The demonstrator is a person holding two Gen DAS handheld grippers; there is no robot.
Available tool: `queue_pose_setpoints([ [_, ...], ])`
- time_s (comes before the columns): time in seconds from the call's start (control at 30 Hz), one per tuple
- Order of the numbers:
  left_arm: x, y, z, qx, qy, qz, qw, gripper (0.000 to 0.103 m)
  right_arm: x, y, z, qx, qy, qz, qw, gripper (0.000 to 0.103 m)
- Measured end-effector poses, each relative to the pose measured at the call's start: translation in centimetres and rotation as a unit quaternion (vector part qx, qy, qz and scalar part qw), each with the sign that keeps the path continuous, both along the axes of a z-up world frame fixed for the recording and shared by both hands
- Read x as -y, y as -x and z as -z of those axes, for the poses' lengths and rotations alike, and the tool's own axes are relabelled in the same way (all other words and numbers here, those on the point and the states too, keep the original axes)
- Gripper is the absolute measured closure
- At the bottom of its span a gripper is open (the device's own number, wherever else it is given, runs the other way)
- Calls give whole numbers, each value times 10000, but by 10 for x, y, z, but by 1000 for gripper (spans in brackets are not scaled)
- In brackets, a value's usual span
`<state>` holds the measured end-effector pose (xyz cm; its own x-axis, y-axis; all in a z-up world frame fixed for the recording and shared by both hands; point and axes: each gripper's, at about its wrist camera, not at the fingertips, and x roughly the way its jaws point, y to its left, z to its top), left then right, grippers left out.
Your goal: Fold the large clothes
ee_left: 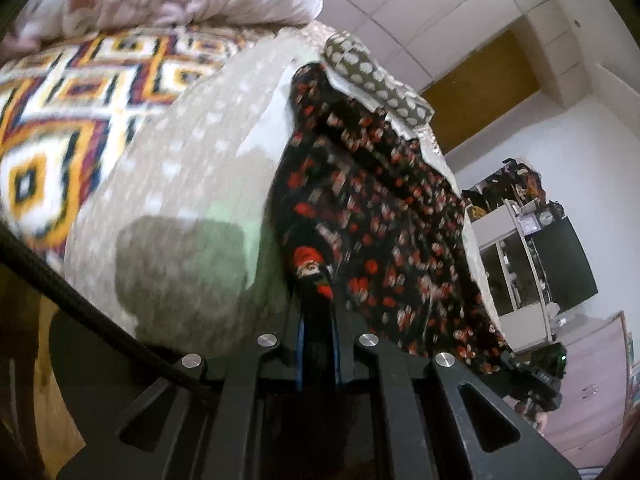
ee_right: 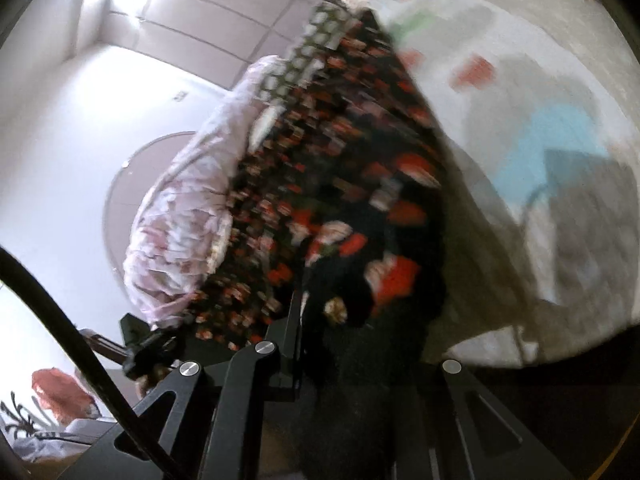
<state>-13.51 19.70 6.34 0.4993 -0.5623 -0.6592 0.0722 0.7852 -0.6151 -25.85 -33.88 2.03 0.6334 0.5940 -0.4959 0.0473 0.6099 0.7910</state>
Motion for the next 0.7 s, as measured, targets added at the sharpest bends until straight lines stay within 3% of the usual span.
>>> queue_pose_setpoints([
  [0.2,11,-86,-36,161,92,-178,9997,94,11,-70,-46,435,-24,93,9990,88],
  [0.37,30,-168,-60,136,-24,-354,9993,94,25,-152,-68,453,-207,414,9979,88],
  [0.53,54,-244,-52,-114,-279,-550,9980,94,39,-234,-66,143,46,744,9971,88],
  [0.7,77,-292,-36,-302,-568,-501,9967,94,45,-284,-54,-192,337,806,9960,88],
])
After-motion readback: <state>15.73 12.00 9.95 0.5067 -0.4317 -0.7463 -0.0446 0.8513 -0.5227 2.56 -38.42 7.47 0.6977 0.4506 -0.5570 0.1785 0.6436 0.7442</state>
